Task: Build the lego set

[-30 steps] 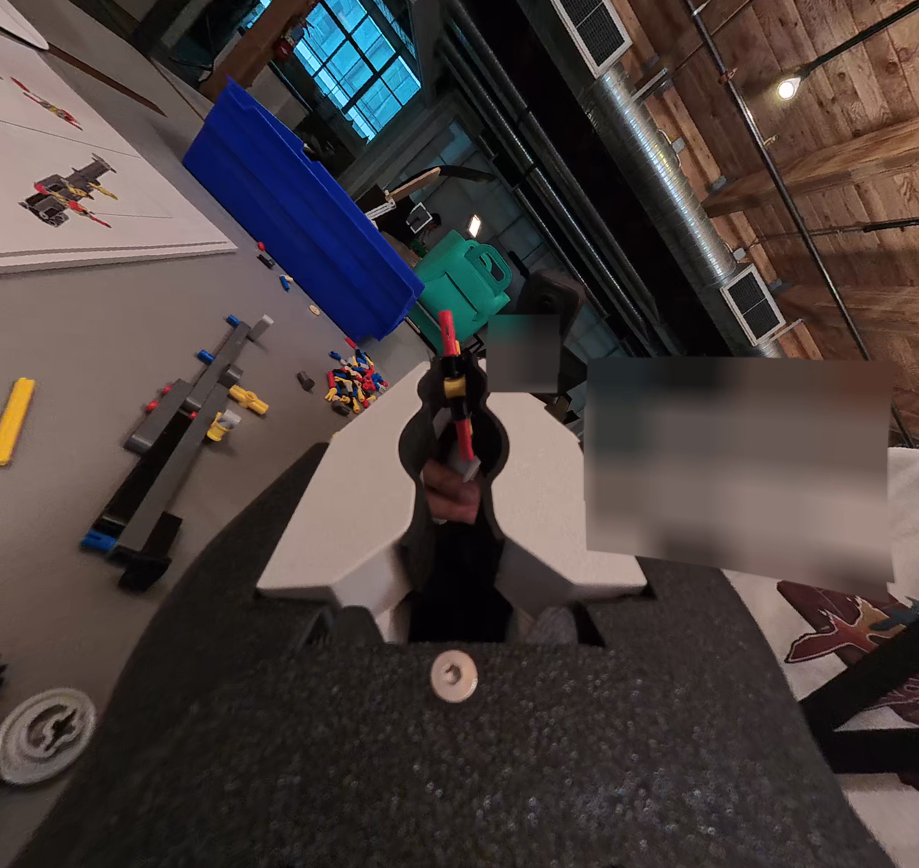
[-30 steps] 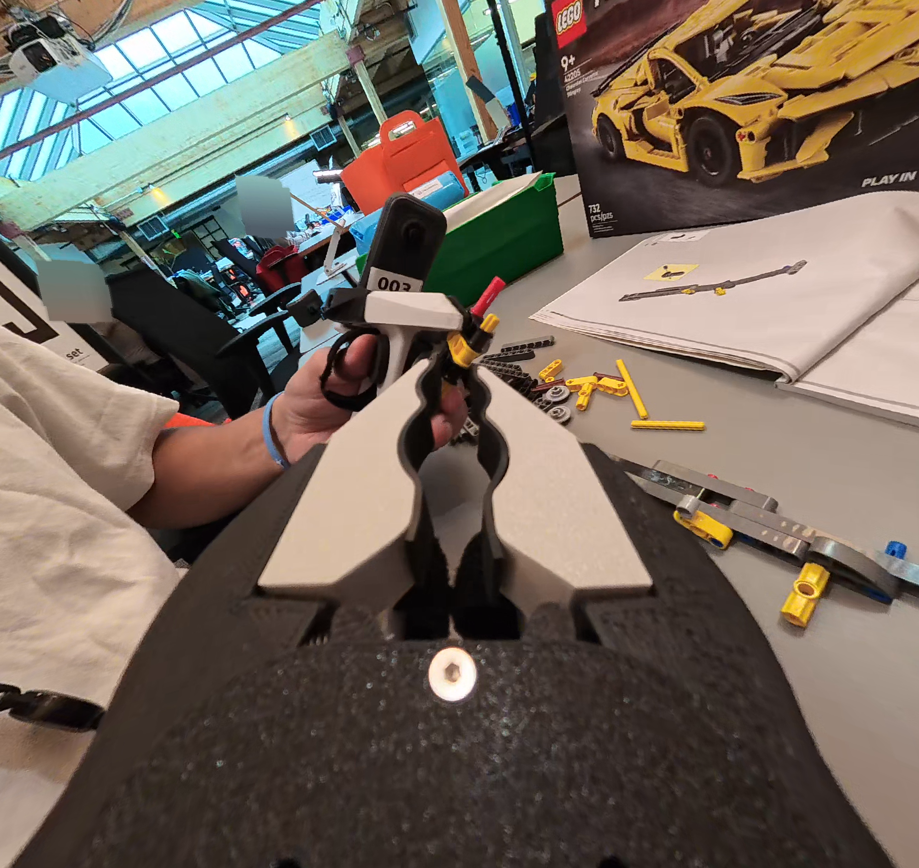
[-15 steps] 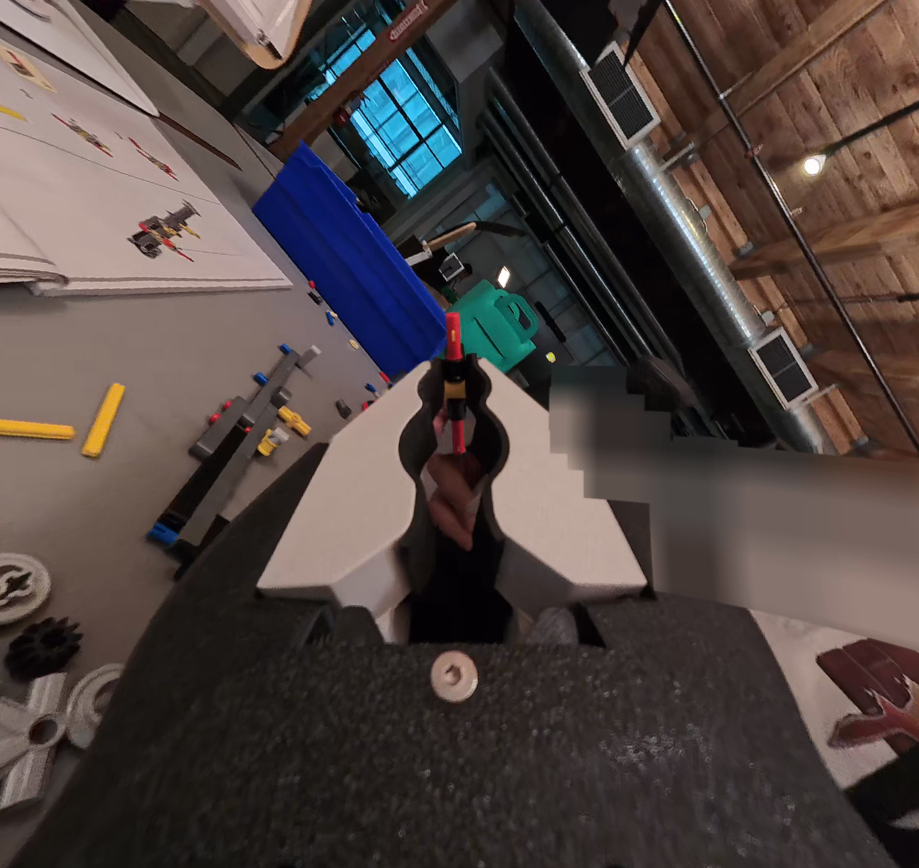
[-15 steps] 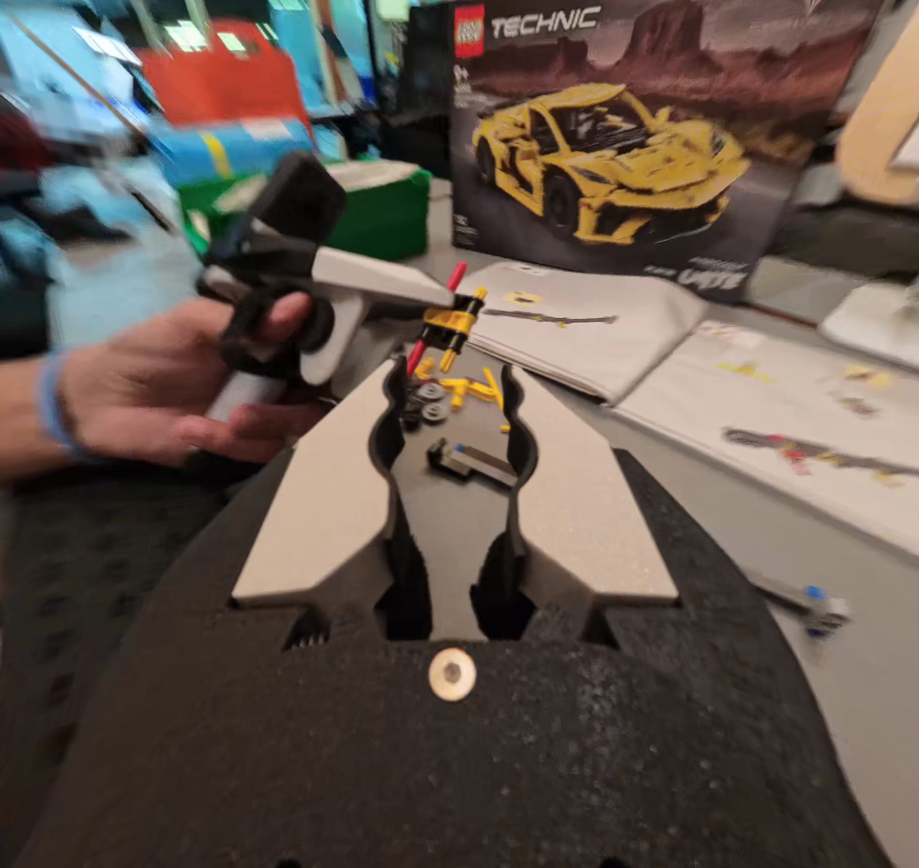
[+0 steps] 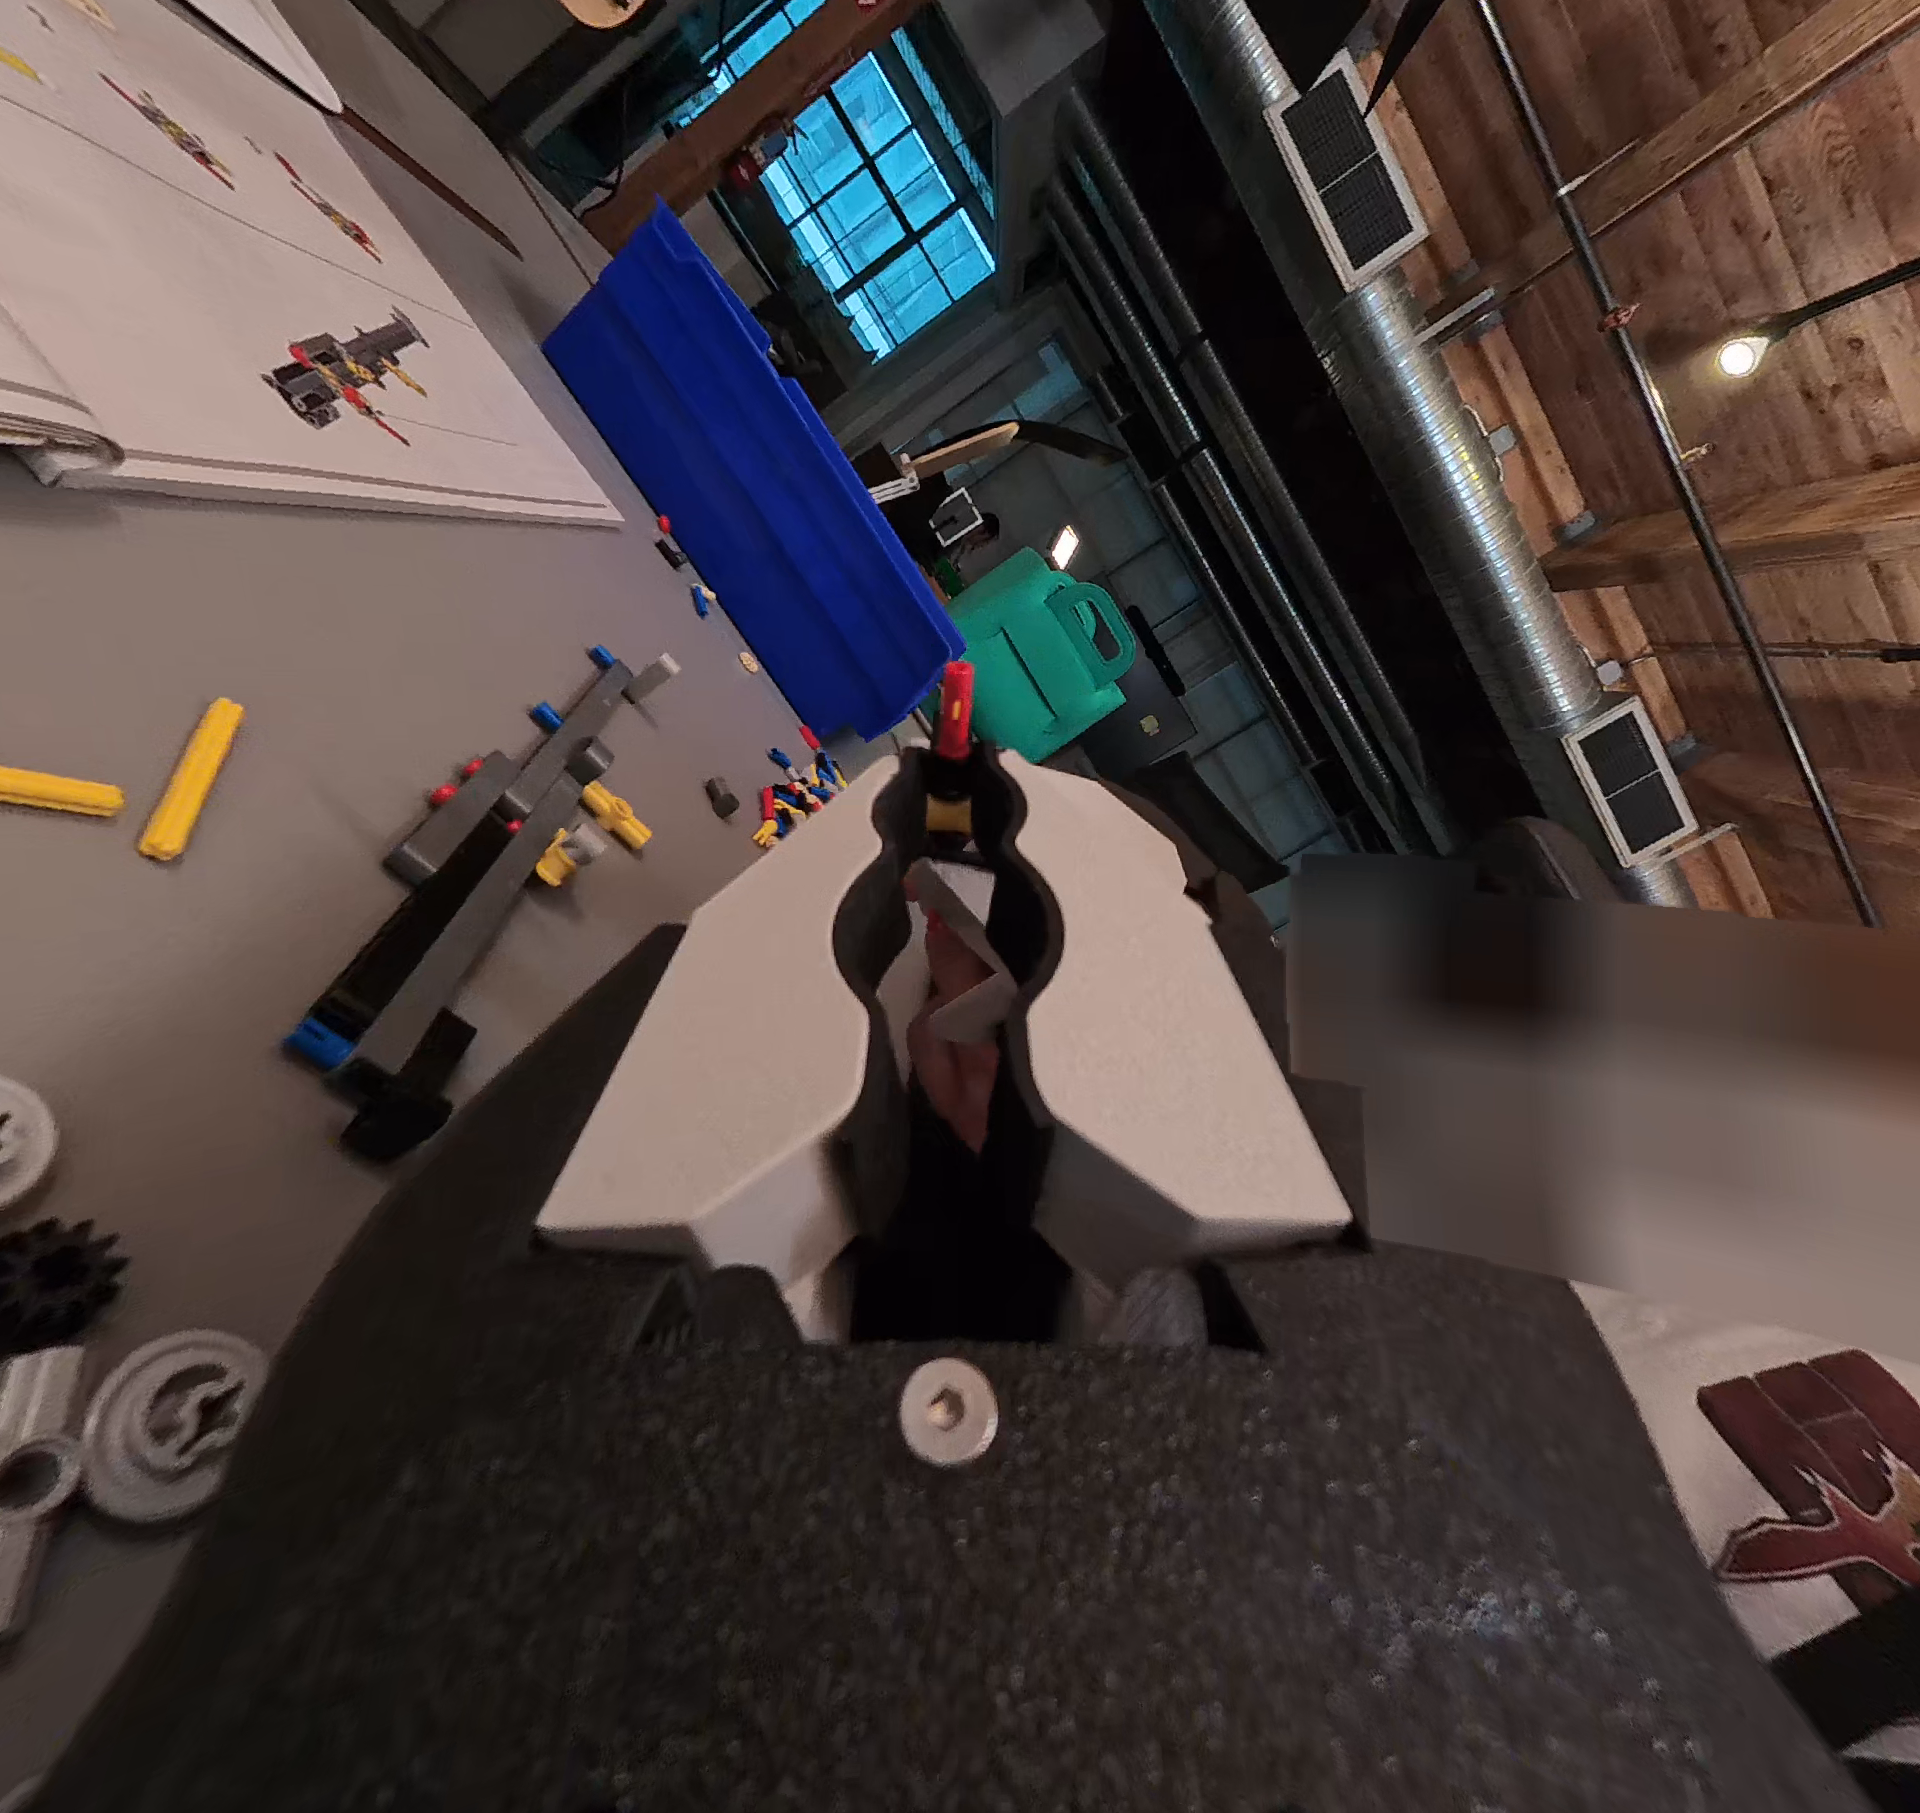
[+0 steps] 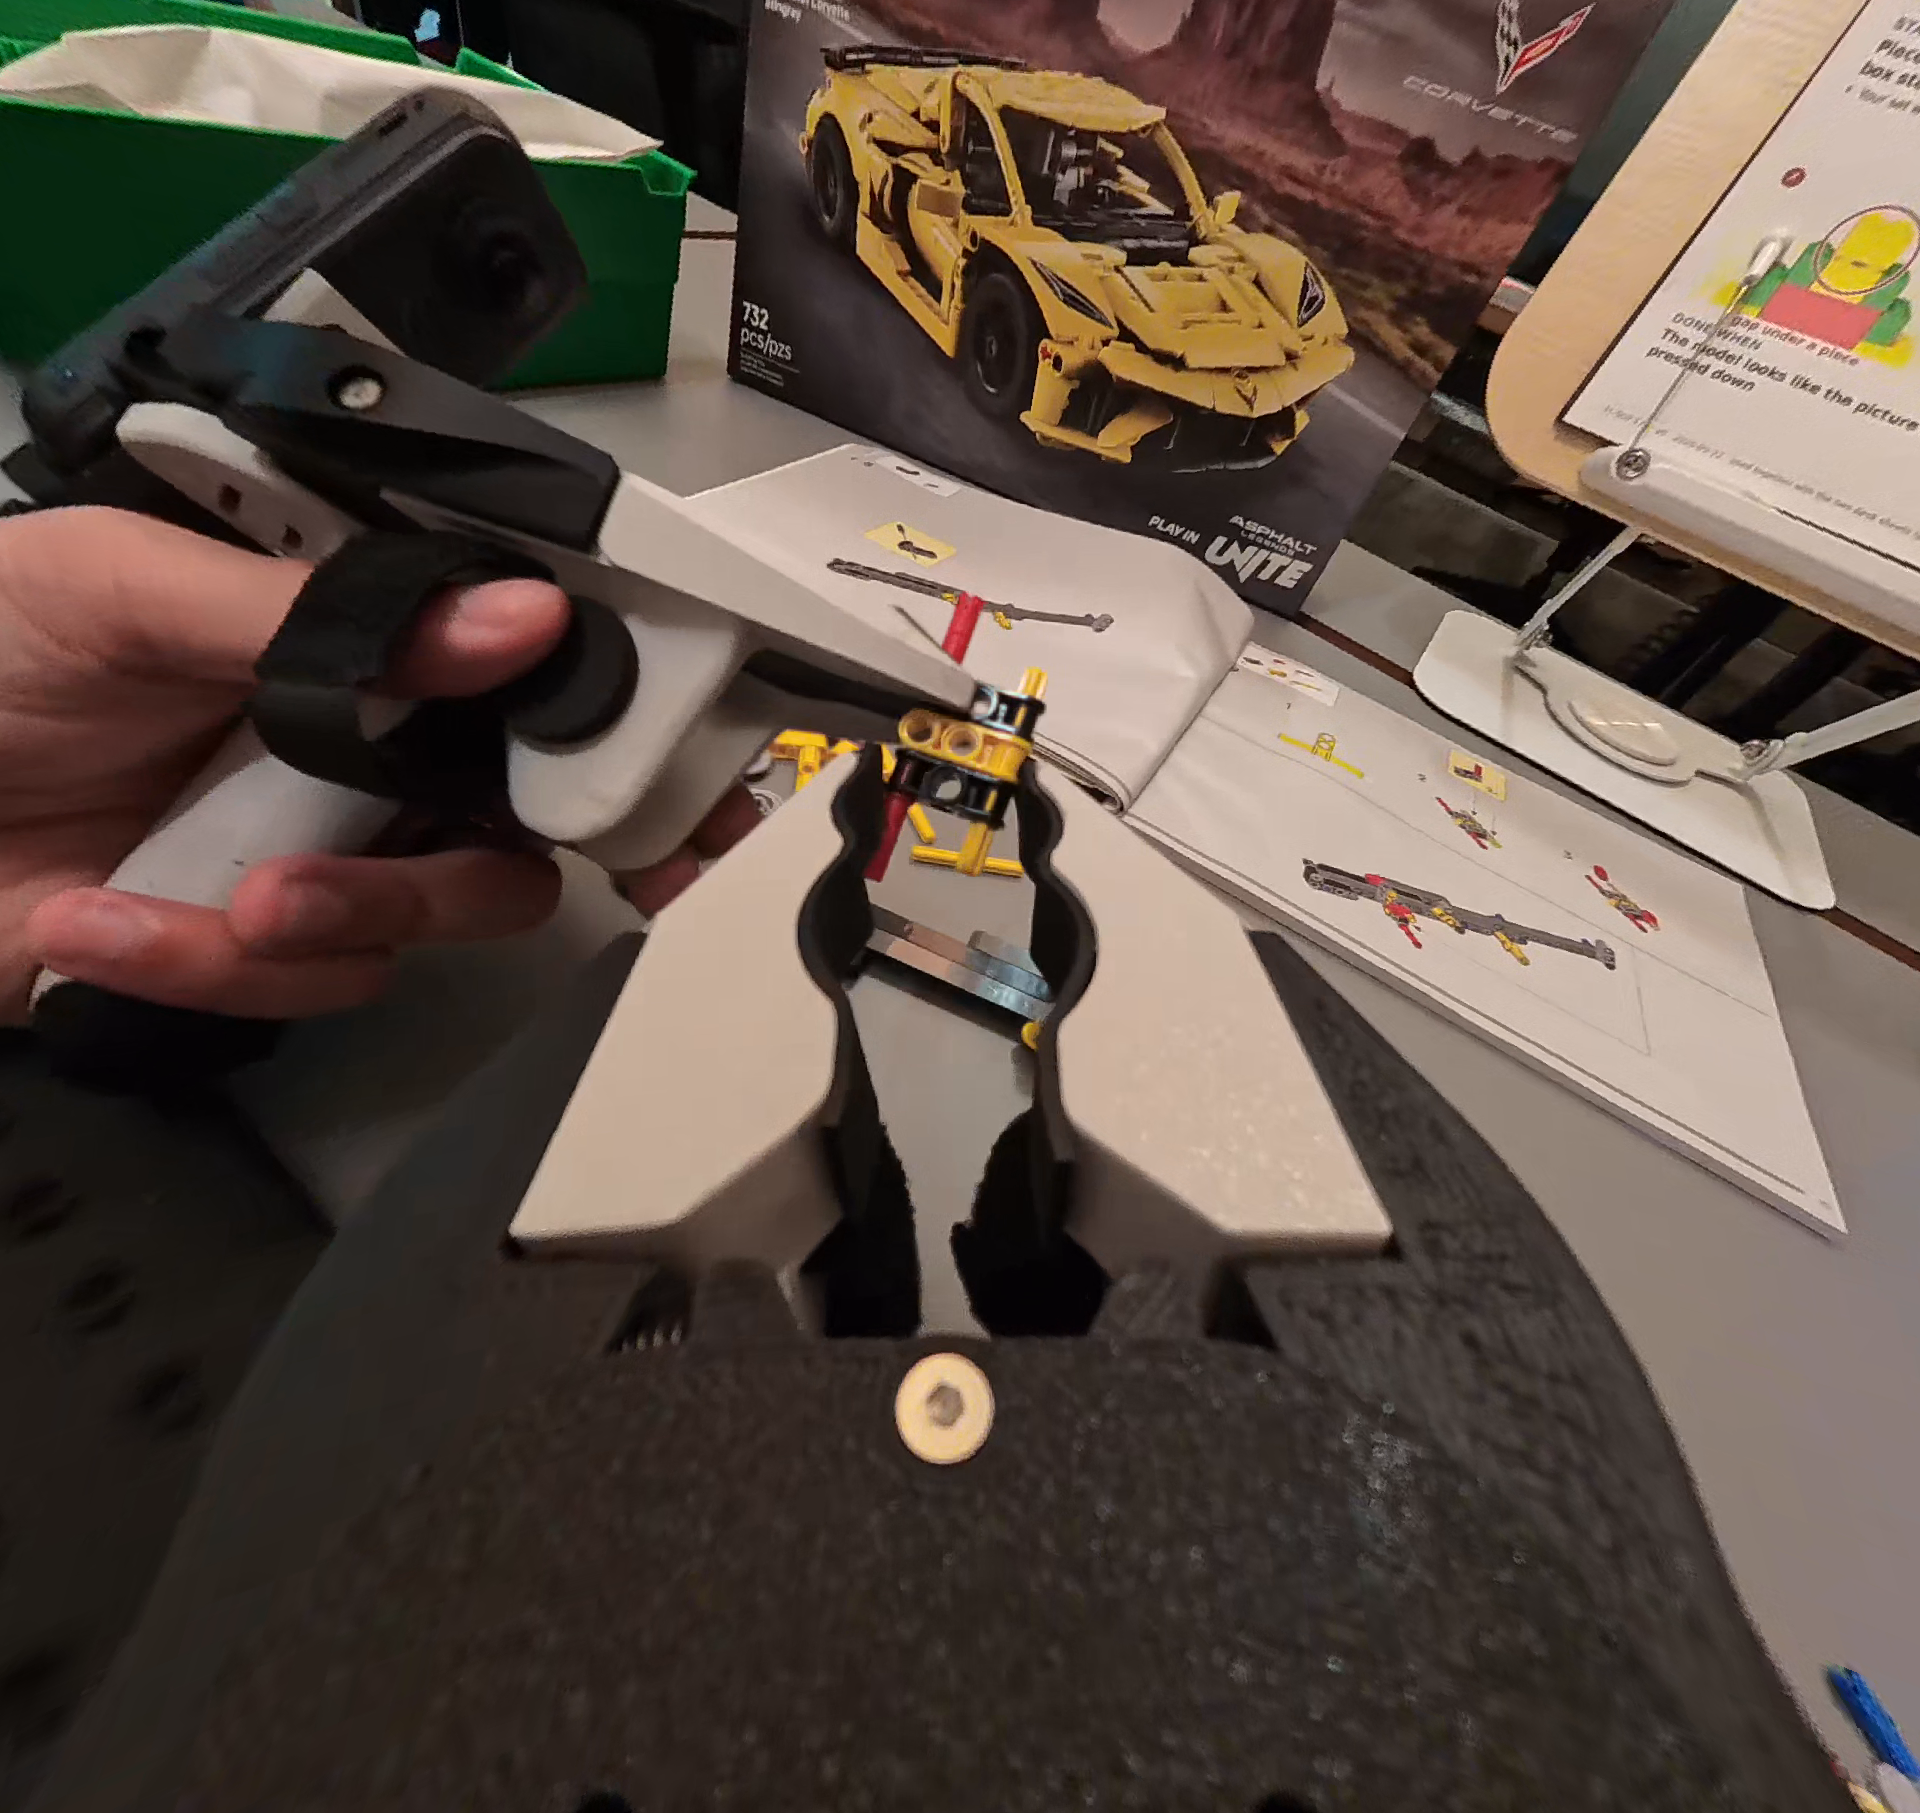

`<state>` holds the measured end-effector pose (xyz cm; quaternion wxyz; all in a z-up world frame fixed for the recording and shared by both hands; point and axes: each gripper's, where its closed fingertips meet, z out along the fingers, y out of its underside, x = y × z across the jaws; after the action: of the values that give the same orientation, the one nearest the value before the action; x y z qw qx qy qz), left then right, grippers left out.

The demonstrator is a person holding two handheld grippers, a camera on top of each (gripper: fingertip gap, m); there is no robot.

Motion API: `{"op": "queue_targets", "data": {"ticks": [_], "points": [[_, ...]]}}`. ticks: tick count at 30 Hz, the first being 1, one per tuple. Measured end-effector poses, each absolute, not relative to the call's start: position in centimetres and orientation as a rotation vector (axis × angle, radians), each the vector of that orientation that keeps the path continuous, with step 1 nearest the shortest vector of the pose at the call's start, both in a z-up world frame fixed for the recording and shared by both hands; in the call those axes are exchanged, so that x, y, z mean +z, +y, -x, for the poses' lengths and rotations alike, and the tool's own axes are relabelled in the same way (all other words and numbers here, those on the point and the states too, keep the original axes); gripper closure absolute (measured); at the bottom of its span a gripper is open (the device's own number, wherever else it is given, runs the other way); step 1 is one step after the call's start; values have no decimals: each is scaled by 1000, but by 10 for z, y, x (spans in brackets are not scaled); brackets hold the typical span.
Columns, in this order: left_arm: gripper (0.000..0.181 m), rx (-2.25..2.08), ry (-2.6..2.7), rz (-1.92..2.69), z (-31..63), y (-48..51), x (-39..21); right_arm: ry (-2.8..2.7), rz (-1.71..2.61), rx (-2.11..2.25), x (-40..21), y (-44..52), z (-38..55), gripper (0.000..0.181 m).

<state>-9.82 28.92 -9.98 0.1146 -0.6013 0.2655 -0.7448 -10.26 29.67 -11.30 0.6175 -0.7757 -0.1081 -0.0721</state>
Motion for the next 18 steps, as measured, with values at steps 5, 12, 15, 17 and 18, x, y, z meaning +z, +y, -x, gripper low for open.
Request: {"op": "queue_targets", "data": {"ticks": [5,12,15,17,18], "points": [[158,-1976,795,1747,115,318,-102,-320,2014,-127,-145,288,82,157],[158,-1618,902,1651,127,336,-100,-640,2352,27,-196,244,80,156],[158,-1568,985,1658,122,327,-107,-694,2389,95,-200,239,86,156],[158,-1511,1035,1668,120,324,-113,-702,2409,101,-203,239,84,156],[158,-1465,1061,1673,120,324,-117,-710,2421,107,-206,239,84,156]]}}
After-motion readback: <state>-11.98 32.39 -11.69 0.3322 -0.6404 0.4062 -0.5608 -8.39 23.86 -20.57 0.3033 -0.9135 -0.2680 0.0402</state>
